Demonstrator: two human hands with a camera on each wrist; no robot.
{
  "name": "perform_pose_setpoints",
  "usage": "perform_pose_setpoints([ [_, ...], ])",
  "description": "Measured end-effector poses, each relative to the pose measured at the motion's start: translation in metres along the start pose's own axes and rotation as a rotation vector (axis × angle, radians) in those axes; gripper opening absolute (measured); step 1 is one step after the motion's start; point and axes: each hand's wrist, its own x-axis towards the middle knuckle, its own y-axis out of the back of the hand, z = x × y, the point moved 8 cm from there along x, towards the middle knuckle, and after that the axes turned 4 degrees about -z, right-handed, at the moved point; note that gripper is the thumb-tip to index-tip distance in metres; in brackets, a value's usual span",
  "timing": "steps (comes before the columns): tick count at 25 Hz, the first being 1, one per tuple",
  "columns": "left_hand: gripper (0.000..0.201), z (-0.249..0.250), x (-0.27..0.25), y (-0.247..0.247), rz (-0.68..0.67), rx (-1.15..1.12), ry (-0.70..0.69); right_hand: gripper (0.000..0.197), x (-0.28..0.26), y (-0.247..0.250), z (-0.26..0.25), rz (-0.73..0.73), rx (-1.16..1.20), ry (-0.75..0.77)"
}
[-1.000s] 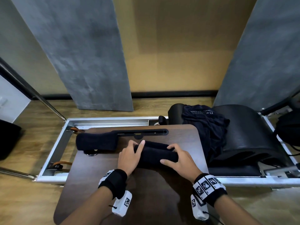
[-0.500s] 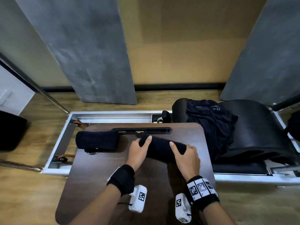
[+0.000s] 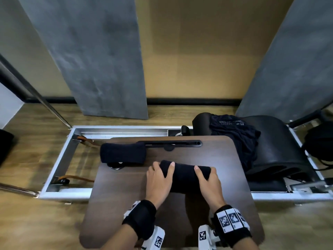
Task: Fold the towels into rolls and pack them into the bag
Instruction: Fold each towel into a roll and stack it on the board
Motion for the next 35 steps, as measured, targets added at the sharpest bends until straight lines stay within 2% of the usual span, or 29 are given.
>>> perform_pose_setpoints([
  [3, 0.055, -0.034, -0.017, 0.047, 0.158, 0.025, -0.046, 0.03, -0.024, -0.047, -0.012, -0.036, -0.012, 0.043],
  [7, 0.049, -0.092, -0.017, 0.115, 0.293, -0.135, -0.01, 0.031, -0.051, -0.124, -0.043, -0.118, 0.002, 0.113],
  [10, 0.056, -0.125, -0.005, 0.151, 0.298, -0.248, 0.014, 0.034, -0.057, -0.165, -0.062, -0.136, 0.044, 0.123],
  [13, 0.052, -0.135, 0.006, 0.177, 0.293, -0.413, -0.004, 0.037, -0.06, -0.19, -0.07, -0.124, 0.186, 0.084],
  [16, 0.041, -0.136, 0.011, 0.19, 0.31, -0.482, -0.031, 0.038, -0.063, -0.194, -0.067, -0.025, 0.312, 0.094],
  [20, 0.023, -0.141, 0.009, 0.195, 0.327, -0.522, -0.058, 0.018, -0.071, -0.189, -0.061, 0.119, 0.285, 0.133],
  [23, 0.024, -0.144, 0.016, 0.199, 0.318, -0.535, -0.057, 0.012, -0.073, -0.193, -0.064, 0.153, 0.224, 0.135],
  [28, 0.023, -0.147, 0.025, 0.204, 0.316, -0.539, -0.032, 0.023, -0.071, -0.2, -0.071, 0.158, 0.081, 0.124],
  [32, 0.029, -0.15, 0.029, 0.202, 0.287, -0.549, -0.008, 0.029, -0.069, -0.191, -0.064, 0.125, 0.171, 0.096],
  [35, 0.033, -0.151, 0.021, 0.202, 0.301, -0.594, 0.006, 0.023, -0.074, -0.182, -0.057, 0.147, 0.256, 0.09],
])
